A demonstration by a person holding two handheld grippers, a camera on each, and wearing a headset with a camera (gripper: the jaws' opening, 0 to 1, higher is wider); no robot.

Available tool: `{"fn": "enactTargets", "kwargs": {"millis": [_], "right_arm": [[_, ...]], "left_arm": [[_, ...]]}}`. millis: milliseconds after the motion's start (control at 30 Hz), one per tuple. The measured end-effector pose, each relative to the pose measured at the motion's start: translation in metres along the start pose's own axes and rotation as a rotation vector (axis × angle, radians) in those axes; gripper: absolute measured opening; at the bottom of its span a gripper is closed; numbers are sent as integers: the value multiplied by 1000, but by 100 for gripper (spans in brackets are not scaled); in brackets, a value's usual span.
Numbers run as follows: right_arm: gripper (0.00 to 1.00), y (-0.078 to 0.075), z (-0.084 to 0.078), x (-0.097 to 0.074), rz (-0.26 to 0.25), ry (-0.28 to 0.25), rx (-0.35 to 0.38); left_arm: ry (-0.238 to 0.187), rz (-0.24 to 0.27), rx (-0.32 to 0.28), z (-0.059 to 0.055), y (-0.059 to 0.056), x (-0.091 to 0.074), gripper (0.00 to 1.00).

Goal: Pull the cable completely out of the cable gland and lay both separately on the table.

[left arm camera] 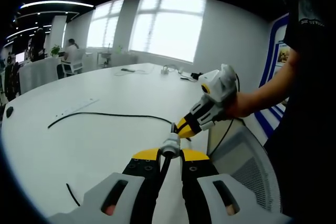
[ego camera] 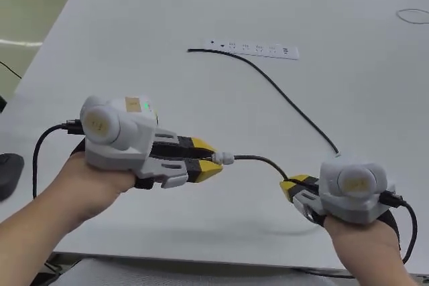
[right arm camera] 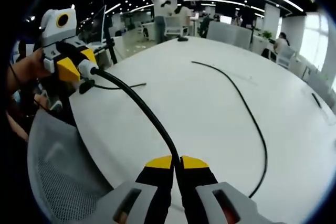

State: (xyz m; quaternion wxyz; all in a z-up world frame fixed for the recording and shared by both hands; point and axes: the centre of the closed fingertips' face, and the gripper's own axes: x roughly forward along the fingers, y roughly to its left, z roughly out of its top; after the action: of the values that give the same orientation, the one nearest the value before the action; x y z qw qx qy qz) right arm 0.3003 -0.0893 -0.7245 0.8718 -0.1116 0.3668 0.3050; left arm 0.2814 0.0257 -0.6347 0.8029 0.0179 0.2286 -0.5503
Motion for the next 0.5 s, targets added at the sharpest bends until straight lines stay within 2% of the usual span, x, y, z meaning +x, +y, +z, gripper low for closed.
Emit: {"fn": "enactTargets", "kwargs": {"millis": [133,267,500], "right_arm": [[0,2,0,1,5,9,1],[1,4,5,-1,6,-6,-40],[3,10,3,-8,42,-2,-63]], "left_arm": [[0,5,-3,0,1,-1,15],[2,8,-2,0,1,-2,15],[9,14,-8,-2,2,-3,15]]}}
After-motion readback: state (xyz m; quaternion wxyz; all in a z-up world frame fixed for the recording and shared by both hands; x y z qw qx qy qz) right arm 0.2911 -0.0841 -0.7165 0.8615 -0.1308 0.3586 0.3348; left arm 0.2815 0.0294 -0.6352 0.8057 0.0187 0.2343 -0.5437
